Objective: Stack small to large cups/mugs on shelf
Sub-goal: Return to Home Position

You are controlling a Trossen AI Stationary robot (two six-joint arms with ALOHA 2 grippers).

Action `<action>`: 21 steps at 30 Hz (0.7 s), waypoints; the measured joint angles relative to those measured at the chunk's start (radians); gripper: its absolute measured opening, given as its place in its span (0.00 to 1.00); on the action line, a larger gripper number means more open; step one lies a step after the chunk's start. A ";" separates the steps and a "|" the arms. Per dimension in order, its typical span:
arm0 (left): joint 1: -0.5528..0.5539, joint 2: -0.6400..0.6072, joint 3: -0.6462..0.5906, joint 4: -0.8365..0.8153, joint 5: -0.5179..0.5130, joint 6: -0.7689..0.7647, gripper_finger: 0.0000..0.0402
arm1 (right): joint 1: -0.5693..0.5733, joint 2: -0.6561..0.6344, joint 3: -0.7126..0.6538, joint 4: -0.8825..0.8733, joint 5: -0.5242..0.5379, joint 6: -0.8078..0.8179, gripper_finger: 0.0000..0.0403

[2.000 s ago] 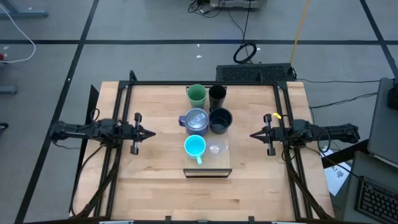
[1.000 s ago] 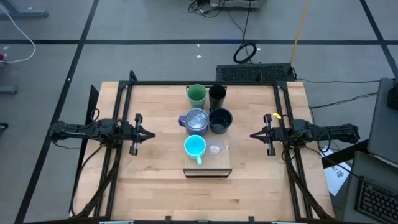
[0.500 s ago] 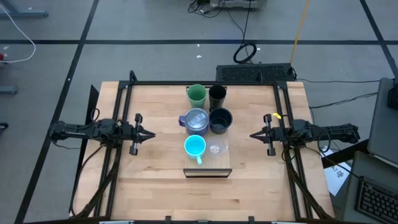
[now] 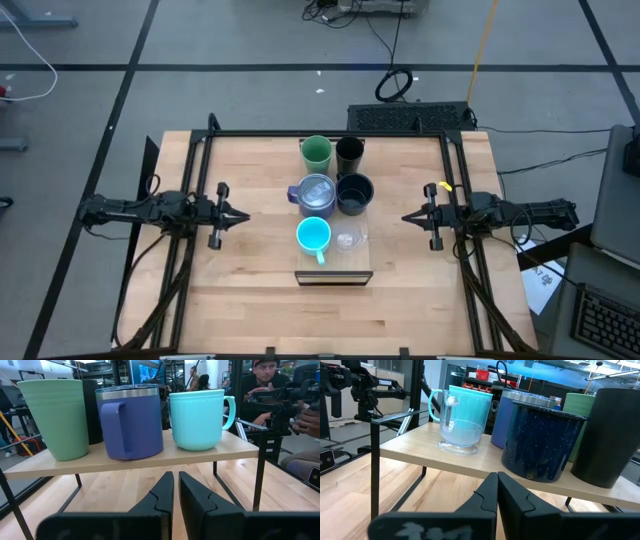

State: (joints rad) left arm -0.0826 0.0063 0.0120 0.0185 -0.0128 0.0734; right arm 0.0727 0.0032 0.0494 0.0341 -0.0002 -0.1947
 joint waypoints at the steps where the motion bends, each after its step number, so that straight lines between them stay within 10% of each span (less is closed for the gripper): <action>1: 0.000 0.000 0.000 0.000 0.000 0.000 0.08 | 0.000 0.000 0.000 0.001 0.000 0.000 0.00; 21: 0.000 0.000 0.000 0.000 0.000 0.000 0.08 | 0.003 -0.002 -0.022 -0.050 0.002 0.188 0.00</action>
State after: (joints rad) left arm -0.0826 0.0063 0.0120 0.0189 -0.0132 0.0736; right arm 0.0757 0.0010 0.0277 -0.0162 0.0014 -0.0071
